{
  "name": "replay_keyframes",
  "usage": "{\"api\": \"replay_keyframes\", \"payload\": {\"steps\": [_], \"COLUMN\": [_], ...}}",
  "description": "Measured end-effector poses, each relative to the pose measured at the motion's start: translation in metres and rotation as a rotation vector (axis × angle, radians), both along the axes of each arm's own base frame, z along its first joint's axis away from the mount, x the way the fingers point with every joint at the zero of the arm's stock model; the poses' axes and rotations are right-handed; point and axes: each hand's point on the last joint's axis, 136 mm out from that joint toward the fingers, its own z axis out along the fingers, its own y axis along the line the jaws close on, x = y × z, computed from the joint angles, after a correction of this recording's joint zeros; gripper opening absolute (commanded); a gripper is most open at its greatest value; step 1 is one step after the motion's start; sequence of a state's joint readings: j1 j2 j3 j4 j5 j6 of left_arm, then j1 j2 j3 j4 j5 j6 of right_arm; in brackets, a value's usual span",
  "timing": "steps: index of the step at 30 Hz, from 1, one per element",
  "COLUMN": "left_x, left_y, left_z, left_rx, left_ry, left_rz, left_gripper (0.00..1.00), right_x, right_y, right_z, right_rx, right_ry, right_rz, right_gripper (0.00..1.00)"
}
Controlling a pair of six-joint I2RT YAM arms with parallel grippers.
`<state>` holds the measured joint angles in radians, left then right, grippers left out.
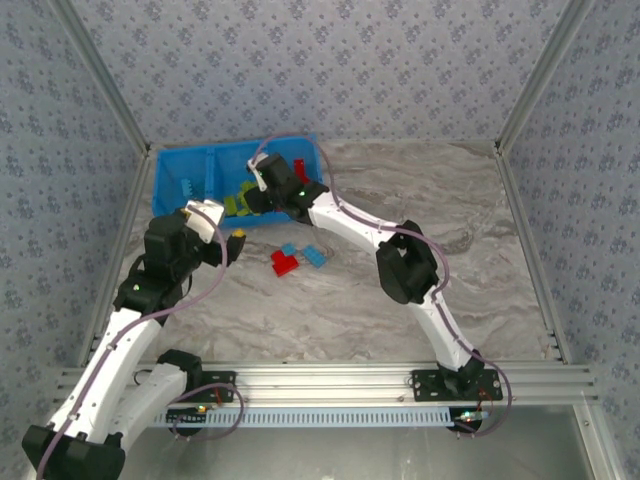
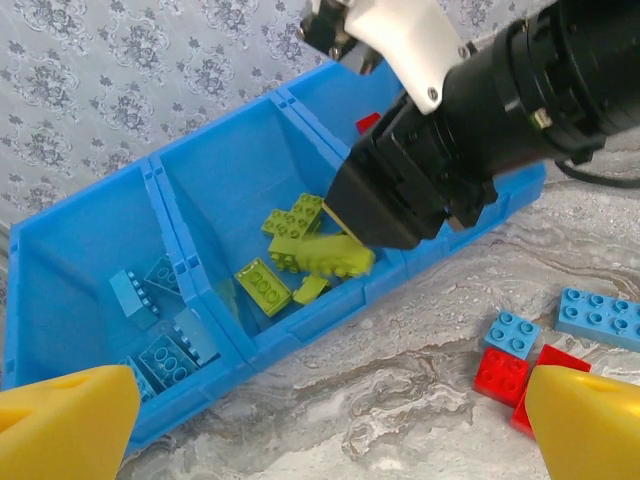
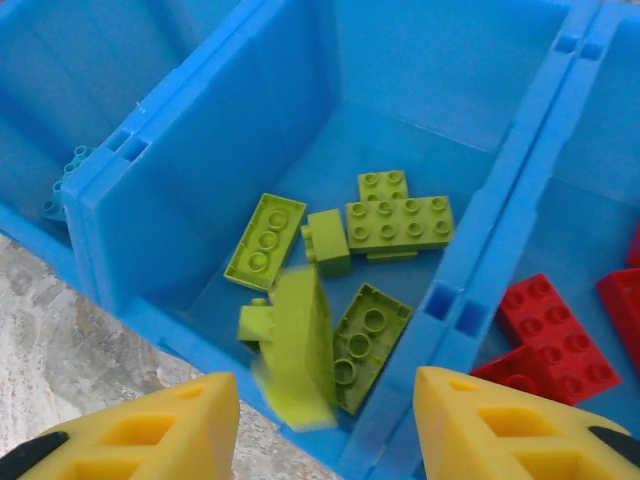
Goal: Sort the legos into containers by color
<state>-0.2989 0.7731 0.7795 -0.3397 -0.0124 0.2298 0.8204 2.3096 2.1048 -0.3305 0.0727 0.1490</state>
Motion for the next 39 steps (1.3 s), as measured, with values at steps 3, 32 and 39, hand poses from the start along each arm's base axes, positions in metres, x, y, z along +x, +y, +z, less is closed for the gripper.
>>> {"api": "replay_keyframes", "payload": {"steps": [3,32,39], "left_x": [0.000,-0.011,-0.009], "left_y": [0.000,-0.106,-0.103], "left_z": [0.001,-0.043,-0.146], "left_rx": [0.000,-0.150,-0.099], "left_ry": [-0.003,0.428,0.711], "left_rz": [0.000,-0.150,0.054], "left_gripper": [0.99,0.93,0.86], "right_x": [0.002,-0.262,-0.271], "right_y": [-0.004,-0.252,-0.260], "right_z": [0.012,0.051,0.024], "right_rx": [-0.010,0.238,0.242], "right_ry": [-0.010,0.047,0.166], "right_rz": [-0.010,-0.008,-0.049], "right_gripper": [0.51,1.00,1.00]}}
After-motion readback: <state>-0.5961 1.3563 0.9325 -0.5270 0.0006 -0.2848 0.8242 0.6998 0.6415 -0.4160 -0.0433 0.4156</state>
